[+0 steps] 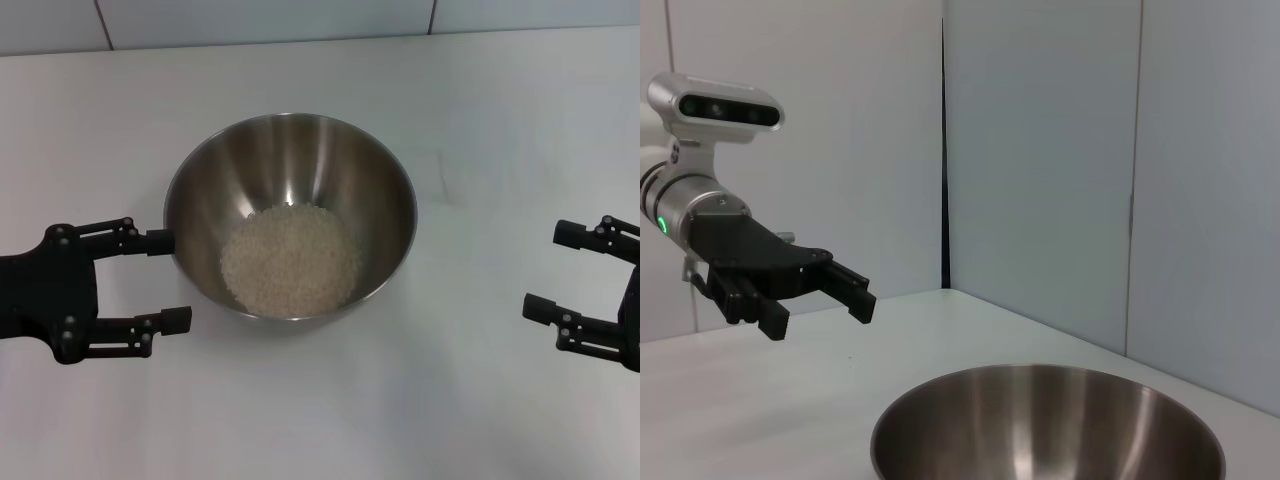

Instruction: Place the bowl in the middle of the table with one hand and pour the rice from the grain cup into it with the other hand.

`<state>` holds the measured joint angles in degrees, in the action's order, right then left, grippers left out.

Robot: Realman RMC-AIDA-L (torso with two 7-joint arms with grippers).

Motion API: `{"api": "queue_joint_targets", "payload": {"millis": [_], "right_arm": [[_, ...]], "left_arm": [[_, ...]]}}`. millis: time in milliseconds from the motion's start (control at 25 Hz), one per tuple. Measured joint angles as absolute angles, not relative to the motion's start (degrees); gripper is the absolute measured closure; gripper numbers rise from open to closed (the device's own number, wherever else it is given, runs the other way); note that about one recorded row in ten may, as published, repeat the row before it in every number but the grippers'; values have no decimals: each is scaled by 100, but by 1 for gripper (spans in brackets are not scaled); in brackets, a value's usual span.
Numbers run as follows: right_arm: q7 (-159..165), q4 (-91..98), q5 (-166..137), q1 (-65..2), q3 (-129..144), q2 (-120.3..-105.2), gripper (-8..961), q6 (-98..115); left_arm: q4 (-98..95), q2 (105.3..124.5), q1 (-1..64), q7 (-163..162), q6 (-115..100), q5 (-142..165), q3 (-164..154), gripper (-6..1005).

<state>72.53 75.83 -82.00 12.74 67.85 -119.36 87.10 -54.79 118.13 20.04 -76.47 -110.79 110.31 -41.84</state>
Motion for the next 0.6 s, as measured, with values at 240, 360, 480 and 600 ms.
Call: {"api": "queue_joint_targets", "payload": {"millis": [240, 360, 480, 600], "right_arm": [[7261, 7563, -8201, 1266, 6785, -11935, 166, 8710], [7263, 7542, -8200, 1261, 6785, -11935, 166, 8710], [7264, 7522, -8201, 1250, 6785, -11935, 165, 8707], [7266, 7483, -8200, 1221, 6795, -11935, 165, 8703]], "left_arm": [[-5454, 11826, 2025, -7646, -11083, 11012, -4185, 188], [-5449, 11835, 2058, -7646, -11082, 10998, -4233, 188], [-5364, 11837, 2126, -7646, -11064, 10996, -4357, 188], [-5311, 11838, 2153, -7646, -11043, 10996, -4388, 188]]}}
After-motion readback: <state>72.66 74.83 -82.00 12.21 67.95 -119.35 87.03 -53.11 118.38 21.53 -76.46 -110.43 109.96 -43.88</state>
